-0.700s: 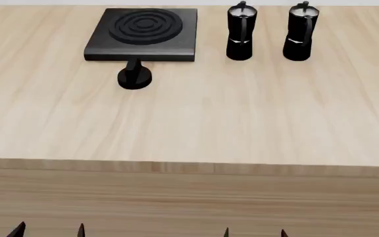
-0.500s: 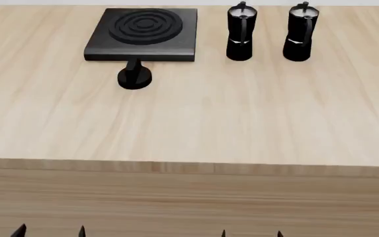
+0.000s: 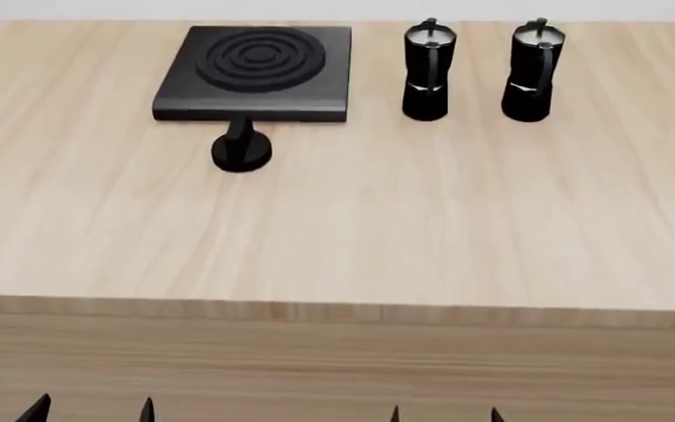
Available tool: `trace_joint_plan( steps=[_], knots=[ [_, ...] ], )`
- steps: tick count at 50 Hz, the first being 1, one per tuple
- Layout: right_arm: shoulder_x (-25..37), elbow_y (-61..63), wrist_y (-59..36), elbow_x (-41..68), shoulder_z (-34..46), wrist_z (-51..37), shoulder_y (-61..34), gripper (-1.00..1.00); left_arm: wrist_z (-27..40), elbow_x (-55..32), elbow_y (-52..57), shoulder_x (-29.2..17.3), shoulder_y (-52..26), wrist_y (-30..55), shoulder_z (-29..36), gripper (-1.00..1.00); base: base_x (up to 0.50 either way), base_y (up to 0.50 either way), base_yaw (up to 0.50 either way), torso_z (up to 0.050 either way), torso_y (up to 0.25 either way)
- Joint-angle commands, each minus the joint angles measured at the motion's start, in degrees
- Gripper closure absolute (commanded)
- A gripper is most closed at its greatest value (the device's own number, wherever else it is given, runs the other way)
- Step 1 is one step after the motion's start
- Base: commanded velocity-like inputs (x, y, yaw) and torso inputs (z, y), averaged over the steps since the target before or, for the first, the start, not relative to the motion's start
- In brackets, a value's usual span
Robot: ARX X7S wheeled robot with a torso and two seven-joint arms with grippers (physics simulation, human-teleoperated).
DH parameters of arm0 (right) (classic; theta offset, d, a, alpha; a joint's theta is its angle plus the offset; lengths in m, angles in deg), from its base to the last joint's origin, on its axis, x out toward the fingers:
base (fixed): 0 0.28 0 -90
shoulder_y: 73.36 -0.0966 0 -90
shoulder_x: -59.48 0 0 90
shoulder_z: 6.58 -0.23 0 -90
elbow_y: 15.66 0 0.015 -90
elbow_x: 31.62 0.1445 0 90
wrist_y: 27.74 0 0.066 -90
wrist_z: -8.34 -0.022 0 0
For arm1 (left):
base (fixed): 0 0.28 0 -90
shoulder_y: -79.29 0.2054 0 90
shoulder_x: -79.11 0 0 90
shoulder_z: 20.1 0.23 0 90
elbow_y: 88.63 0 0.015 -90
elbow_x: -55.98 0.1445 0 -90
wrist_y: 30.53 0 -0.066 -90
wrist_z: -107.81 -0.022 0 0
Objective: Put the right moka pot on the stove.
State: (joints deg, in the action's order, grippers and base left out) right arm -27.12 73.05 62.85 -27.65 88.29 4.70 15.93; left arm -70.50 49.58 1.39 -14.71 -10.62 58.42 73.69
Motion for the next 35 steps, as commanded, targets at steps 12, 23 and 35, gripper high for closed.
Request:
trace_joint_plan(
  steps=[12, 23, 35],
  knots=[
    [1.54, 0.11, 0.33, 1.29, 1.94, -2.30, -0.11, -1.00, 1.16, -1.80, 0.18, -1.71, 0.17, -1.58, 1.91, -1.00, 0.00, 0.00, 0.00, 0.046, 0.000],
    [2.29, 0.20, 1.02, 2.04, 2.90, -2.82, -0.12, -1.00, 1.82, -2.68, 0.11, -2.33, 0.00, -1.85, 2.59, -1.00, 0.00, 0.00, 0.00, 0.050, 0.000],
    [2.87, 0.33, 0.67, 2.38, 3.71, -3.81, -0.22, -1.00, 3.99, -2.10, -0.20, -2.69, -0.21, -1.37, 3.30, -1.00, 0.00, 0.00, 0.00, 0.034, 0.000]
  ],
)
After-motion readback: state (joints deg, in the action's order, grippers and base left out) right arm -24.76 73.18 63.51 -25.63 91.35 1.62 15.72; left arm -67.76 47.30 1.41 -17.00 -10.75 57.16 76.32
